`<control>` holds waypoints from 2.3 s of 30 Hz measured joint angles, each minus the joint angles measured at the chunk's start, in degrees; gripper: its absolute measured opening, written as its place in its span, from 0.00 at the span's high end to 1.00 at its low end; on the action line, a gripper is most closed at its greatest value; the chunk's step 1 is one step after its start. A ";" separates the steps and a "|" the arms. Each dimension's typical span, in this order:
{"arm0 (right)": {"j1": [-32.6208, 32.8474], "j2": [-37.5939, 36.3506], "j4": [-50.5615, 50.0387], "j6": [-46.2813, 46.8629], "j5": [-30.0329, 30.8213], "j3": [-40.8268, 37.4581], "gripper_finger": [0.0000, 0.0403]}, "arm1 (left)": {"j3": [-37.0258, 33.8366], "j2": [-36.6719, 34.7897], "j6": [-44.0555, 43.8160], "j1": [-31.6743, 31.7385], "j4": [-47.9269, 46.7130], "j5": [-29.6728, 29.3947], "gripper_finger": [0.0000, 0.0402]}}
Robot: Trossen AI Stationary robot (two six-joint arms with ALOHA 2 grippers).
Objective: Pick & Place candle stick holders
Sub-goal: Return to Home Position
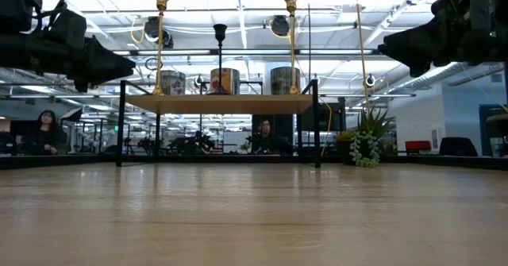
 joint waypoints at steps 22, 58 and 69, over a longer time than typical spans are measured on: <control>0.00 -0.50 -12.69 -1.25 0.01 -0.21 0.65 | -0.05 0.00 0.10 0.00 1.03 0.06 0.63; 0.00 -0.50 -12.22 -1.32 0.03 -0.24 0.65 | 0.02 0.01 0.08 -0.02 1.09 0.09 0.63; 0.00 -0.50 -12.22 -1.32 0.02 -0.24 0.65 | 0.02 0.00 0.08 -0.02 1.09 0.09 0.63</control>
